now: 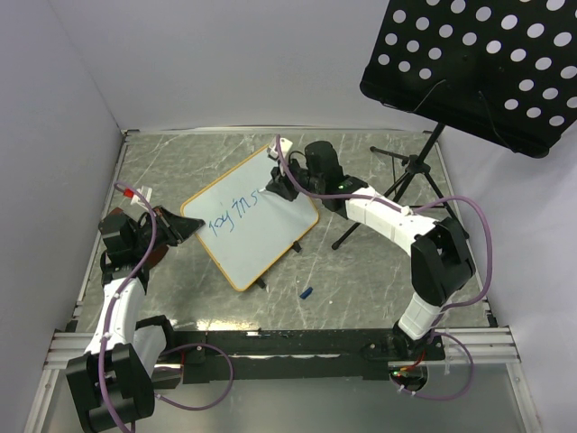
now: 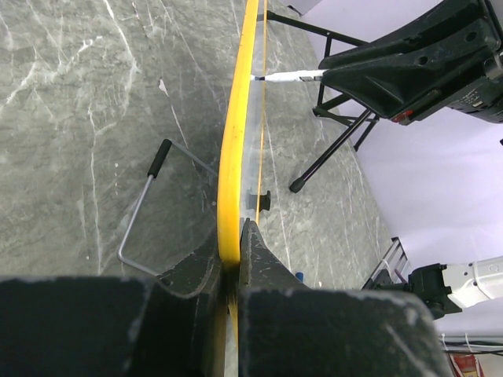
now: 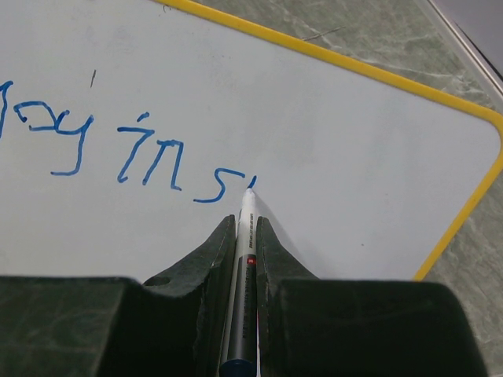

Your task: Write a sentence on the whiteboard

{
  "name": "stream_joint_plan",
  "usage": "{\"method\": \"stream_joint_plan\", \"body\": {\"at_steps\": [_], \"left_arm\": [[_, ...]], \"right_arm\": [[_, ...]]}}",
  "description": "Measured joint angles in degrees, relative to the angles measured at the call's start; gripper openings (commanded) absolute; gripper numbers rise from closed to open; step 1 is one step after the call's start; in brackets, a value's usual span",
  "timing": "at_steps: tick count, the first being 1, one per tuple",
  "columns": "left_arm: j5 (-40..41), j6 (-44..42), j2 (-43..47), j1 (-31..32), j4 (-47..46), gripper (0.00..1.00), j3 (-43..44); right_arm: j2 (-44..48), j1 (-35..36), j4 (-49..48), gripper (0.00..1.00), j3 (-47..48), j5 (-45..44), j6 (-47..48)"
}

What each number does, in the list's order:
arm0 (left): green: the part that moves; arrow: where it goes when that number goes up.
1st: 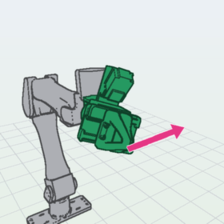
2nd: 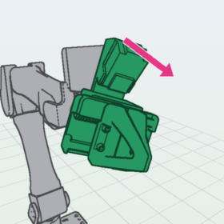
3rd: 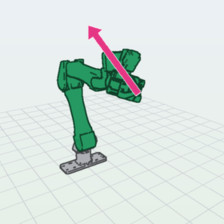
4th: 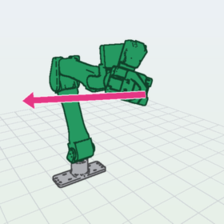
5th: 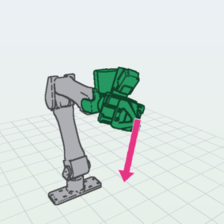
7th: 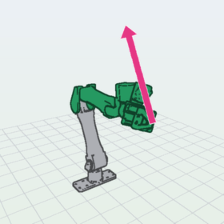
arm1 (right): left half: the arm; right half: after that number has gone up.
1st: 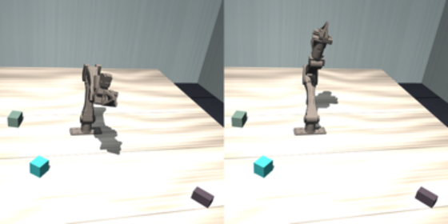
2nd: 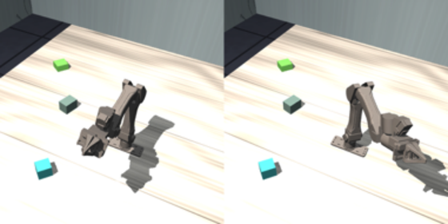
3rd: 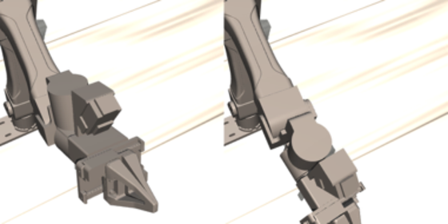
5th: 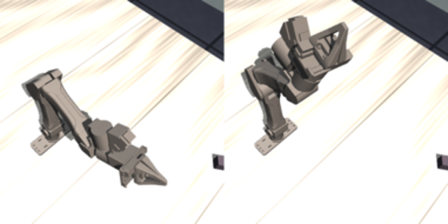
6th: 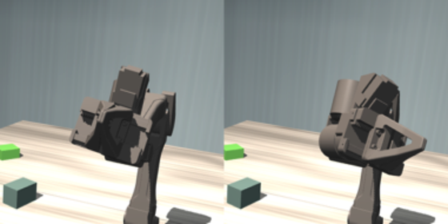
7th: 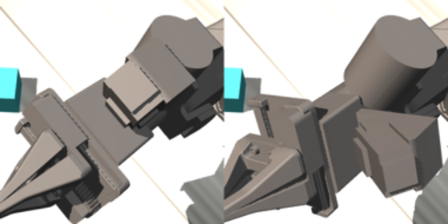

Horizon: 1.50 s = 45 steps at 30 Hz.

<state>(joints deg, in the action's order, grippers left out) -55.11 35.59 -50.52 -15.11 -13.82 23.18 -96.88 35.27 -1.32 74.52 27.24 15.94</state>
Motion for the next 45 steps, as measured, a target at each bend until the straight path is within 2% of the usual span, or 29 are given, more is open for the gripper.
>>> {"method": "stream_joint_plan", "body": {"at_steps": [15, 28, 45], "left_arm": [[0.09, 0.07, -0.35, -0.02, -0.02, 0.01, 0.00], [-0.11, -0.20, -0.33, 0.00, -0.22, 0.01, 0.00], [-0.09, -0.17, -0.33, 0.00, -0.22, 0.01, 0.00]], "right_arm": [[2.25, 0.00, 0.20, 0.00, -5.14, 2.10, 0.61], [-0.07, -0.02, 1.77, 0.00, 2.73, 0.87, 0.44], [-1.49, -0.68, 2.73, 0.00, 3.63, -0.63, 0.13]]}}
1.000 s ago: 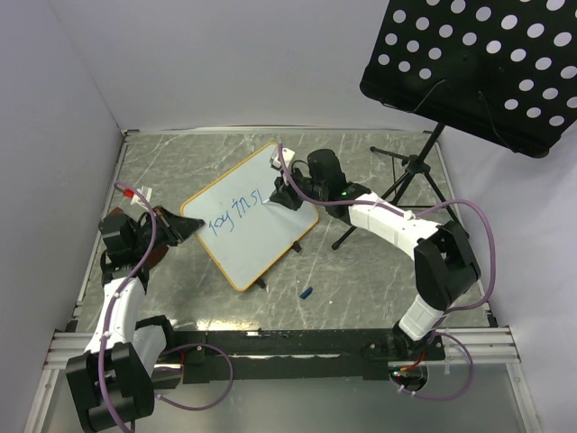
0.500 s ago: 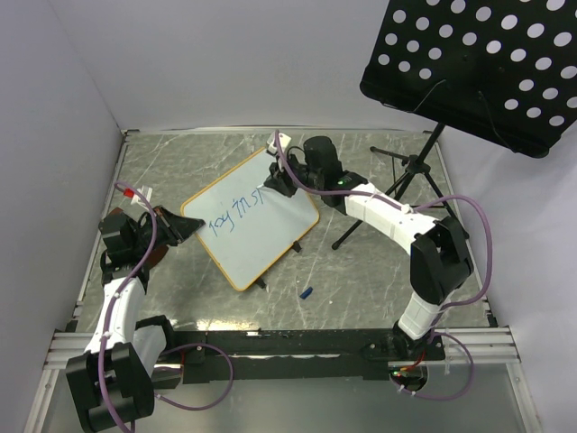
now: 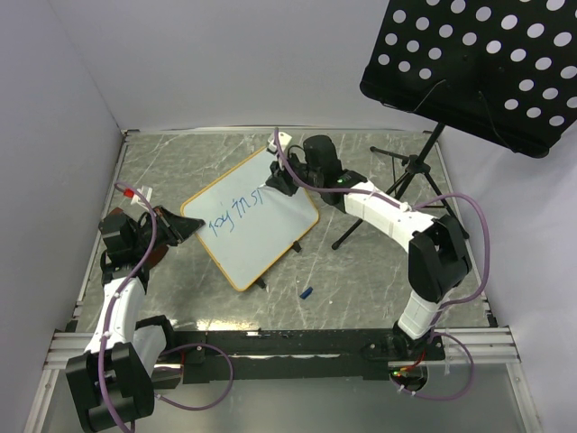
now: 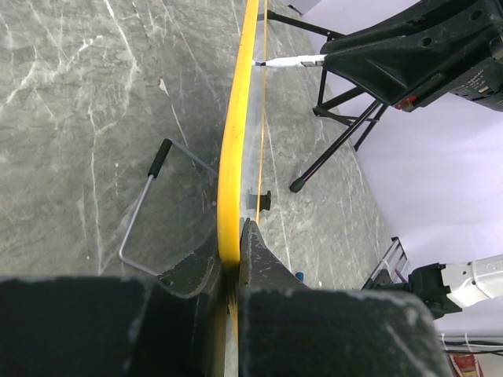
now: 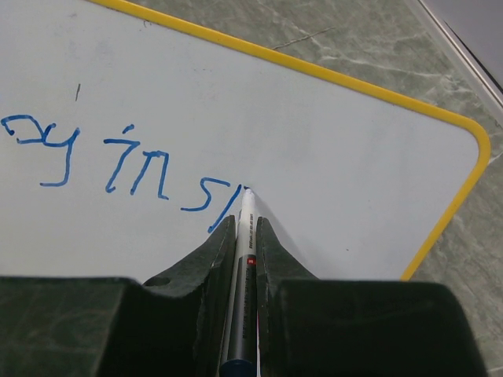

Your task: Write a sentence on the whiteboard

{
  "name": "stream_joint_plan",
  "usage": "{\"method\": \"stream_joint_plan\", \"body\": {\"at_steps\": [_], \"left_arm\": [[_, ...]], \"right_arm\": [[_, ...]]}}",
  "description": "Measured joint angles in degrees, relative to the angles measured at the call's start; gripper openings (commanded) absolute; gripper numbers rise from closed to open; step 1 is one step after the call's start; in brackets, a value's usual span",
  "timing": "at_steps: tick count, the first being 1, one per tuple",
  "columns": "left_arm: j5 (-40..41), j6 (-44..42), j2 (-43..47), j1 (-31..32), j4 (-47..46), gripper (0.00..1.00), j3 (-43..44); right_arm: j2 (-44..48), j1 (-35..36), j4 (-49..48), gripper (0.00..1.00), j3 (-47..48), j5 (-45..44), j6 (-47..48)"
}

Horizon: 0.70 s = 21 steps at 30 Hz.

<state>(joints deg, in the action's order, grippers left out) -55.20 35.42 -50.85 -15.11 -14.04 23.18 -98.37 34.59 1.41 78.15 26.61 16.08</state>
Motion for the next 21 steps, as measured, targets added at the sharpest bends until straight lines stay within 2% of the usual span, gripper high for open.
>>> {"method": "stream_joint_plan", "body": {"at_steps": [21], "left_arm": [[0.11, 0.24, 0.00, 0.00, 0.15, 0.01, 0.00]], "right_arm": [[-0.63, -1.11, 0.59, 0.00, 0.70, -0.35, -0.02]]}}
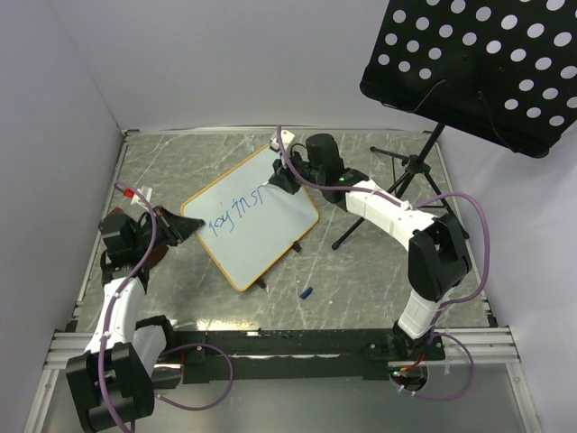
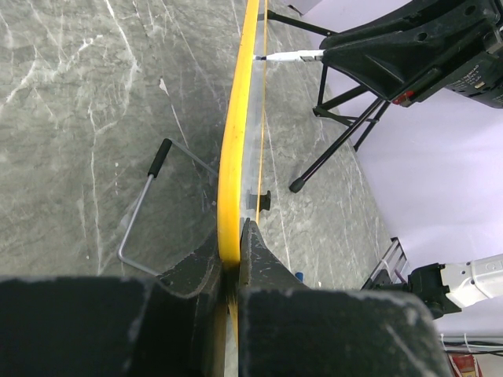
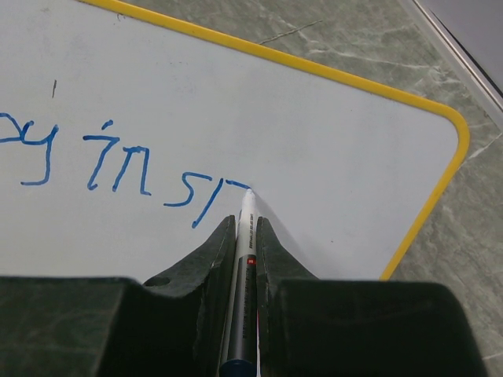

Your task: Write a sentence on the whiteboard

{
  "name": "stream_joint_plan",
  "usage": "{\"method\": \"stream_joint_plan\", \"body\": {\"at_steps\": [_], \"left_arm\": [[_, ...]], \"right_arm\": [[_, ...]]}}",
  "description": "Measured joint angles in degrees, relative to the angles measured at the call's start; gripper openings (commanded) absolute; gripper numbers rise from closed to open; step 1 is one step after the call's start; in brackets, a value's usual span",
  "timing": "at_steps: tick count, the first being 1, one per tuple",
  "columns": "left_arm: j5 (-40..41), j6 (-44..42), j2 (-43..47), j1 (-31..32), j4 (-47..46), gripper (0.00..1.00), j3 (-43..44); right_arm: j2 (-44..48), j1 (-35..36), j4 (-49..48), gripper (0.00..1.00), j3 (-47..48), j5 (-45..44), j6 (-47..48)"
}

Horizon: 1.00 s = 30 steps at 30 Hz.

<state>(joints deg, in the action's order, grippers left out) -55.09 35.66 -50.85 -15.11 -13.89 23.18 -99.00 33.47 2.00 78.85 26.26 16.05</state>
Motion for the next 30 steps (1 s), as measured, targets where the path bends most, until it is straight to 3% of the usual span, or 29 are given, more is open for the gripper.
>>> {"method": "stream_joint_plan", "body": {"at_steps": [16, 30], "left_arm": [[0.20, 0.22, 0.00, 0.00, 0.11, 0.01, 0.00], [-0.13, -0.09, 0.00, 0.00, -0.15, 0.01, 0.00]], "right_arm": [[1.90, -0.15, 0.98, 0.00, -4.66, 3.45, 2.03], [1.42, -0.15, 2.12, 0.00, -1.86, 3.23, 1.60]]}}
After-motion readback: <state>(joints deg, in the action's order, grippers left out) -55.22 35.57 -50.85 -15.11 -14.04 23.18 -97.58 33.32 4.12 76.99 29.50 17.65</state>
